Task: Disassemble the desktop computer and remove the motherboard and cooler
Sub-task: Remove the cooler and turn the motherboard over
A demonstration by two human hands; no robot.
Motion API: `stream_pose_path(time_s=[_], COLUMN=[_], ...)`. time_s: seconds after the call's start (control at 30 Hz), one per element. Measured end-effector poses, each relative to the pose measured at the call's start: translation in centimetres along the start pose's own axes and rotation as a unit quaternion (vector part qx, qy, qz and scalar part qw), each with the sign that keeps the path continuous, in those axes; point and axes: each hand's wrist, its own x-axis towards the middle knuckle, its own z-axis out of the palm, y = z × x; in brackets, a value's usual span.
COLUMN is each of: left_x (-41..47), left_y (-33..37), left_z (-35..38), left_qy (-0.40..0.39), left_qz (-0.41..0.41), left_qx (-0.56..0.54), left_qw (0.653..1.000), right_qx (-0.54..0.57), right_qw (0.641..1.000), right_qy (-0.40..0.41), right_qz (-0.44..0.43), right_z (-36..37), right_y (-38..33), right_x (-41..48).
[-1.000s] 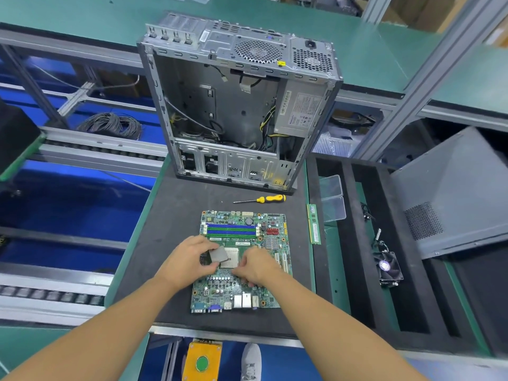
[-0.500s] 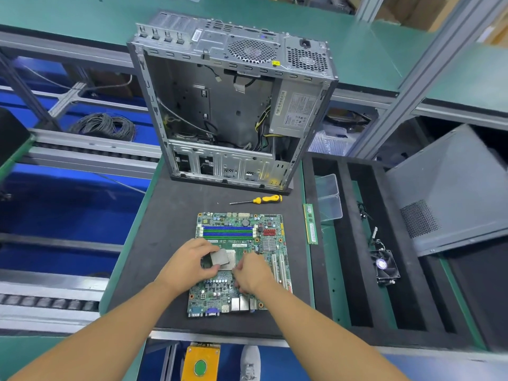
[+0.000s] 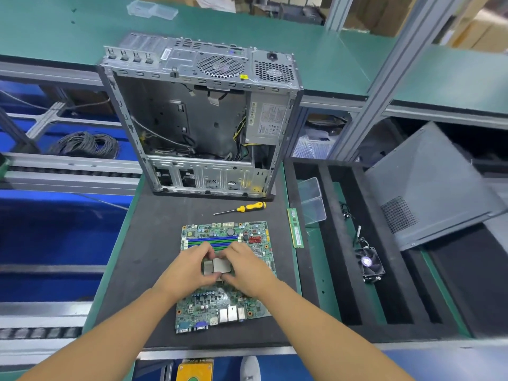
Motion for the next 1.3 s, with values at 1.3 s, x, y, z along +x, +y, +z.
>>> stream_pose_path(time_s=[1.3], left_x=[22.4], left_y=[13.3], left_z=[8.4], left_qy=[-0.059], left_qz=[-0.327], left_qx=[-0.475], left_qw=[0.815], right_qx=[0.175], right_qw=[0.867], right_qy=[0.219], right_qz=[0.411], right_z=[-10.0], right_y=[19.4], right_x=[6.4])
